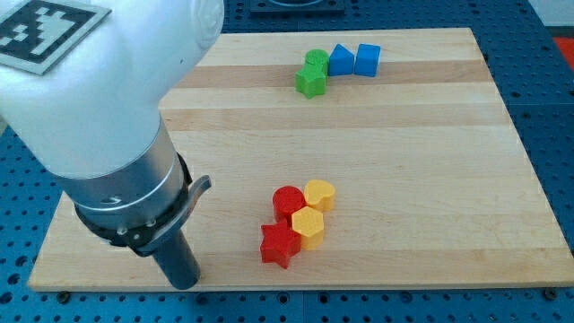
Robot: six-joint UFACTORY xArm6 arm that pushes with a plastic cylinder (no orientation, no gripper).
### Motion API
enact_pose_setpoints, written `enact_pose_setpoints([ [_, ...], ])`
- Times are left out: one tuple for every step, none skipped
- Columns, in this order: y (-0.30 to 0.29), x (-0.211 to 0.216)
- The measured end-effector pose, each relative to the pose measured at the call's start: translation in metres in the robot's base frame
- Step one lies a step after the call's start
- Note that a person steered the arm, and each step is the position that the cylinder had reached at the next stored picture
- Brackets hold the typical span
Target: Drag the red star into the red circle
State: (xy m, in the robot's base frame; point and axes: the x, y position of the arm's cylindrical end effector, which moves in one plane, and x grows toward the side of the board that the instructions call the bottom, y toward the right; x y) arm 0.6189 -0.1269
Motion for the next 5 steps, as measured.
enact_pose_setpoints([
  [0.024,-0.001],
  [0.063,0.000],
  [0.106,0.000],
  [0.133,-0.007],
  [0.124,-0.028],
])
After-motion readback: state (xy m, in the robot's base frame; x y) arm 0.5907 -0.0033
